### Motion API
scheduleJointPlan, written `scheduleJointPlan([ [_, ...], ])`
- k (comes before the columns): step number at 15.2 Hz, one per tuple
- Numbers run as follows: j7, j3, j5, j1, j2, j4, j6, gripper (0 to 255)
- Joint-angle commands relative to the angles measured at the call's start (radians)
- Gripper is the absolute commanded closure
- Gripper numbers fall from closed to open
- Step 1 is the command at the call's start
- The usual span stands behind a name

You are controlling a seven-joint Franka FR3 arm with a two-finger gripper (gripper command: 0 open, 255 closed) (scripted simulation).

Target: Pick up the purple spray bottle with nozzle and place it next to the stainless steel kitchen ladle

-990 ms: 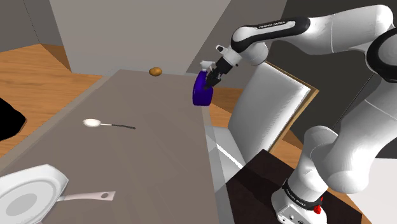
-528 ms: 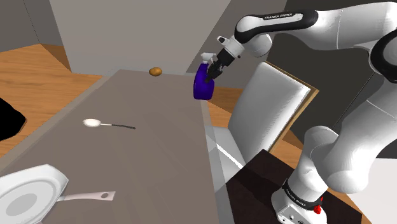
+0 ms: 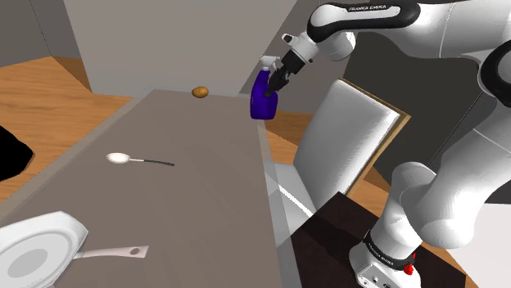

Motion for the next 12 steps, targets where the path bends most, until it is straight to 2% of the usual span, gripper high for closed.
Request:
scheduleJointPlan([
  [1, 0.011, 0.001, -0.006, -0.001, -0.001, 0.026, -0.025, 255],
  [6, 0.037, 0.004, -0.017, -0.002, 0.001, 0.088, -0.081, 255],
  [12, 0.131, 0.067, 0.014, 0.054, 0.094, 0.15, -0.025, 255],
])
